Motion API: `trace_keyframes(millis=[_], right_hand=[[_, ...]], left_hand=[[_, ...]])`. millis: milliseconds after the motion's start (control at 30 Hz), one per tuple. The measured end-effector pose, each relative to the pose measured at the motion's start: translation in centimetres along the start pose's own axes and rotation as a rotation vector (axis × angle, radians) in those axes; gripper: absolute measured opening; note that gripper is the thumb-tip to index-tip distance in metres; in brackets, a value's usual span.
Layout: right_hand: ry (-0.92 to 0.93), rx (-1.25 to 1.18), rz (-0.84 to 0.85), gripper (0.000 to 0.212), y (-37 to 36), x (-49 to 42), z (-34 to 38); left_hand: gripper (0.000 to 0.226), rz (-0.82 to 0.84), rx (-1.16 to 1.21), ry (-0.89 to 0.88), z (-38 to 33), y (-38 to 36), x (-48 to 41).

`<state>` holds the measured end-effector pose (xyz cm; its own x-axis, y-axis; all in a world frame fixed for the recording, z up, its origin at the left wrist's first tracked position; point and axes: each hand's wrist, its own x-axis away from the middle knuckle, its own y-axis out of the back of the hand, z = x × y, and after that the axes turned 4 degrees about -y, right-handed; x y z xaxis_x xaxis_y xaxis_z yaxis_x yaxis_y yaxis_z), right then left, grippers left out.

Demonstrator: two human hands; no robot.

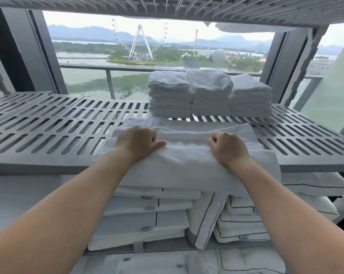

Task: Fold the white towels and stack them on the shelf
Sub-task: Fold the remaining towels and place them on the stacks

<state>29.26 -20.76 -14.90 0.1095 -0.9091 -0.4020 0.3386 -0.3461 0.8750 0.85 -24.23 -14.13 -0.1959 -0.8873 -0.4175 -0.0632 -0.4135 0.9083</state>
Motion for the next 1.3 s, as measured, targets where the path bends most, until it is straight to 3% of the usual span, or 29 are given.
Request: trace_keyframes(millis=[167,333,467,600,700,867,1067,1200,1300], right_hand=[[-0.034,-0.054,0.006,0.025,-0.1,-0.8,0.0],[-0.09,-0.036,-0.21,0.017,-0.3,-2.9,0.4],[-0.065,0.013,-0.277,0.015,-1.2,-6.1,0.7],[-0.04,0.006,-0.251,0.018,-2.9,-9.6,-0.2],[-0.092,0.043,-0.083,0.023,-4.2,-12.1,-0.9],[-0.047,0.174,0.211,0.034,-5.0,-15.7,-1.3],[-0.061,0.138,0.481,0.017,-4.1,-18.3,-1.9],[-0.02,0.128,0.525,0.008,-3.9,-18.9,-2.1],[0.018,0.044,0.481,0.017,-3.8,-19.0,-2.3]], left_hand=[[0.042,-0.116,-0.268,-0.119,1.4,0.0,-1.5],[0.029,-0.251,-0.127,-0.037,2.4,-0.6,-4.2],[0.033,-0.063,-0.043,0.19,3.4,-2.7,-6.7],[0.049,0.198,0.071,0.239,5.4,-4.4,-8.6],[0.048,0.29,0.017,0.208,6.0,-4.5,-9.6],[0.032,0.209,-0.089,0.158,5.2,-4.6,-10.5],[0.027,0.144,-0.116,0.196,6.0,-5.0,-10.8],[0.026,0.103,-0.096,0.217,6.4,-5.3,-11.0],[0.026,0.077,-0.043,0.237,6.5,-5.3,-10.9]])
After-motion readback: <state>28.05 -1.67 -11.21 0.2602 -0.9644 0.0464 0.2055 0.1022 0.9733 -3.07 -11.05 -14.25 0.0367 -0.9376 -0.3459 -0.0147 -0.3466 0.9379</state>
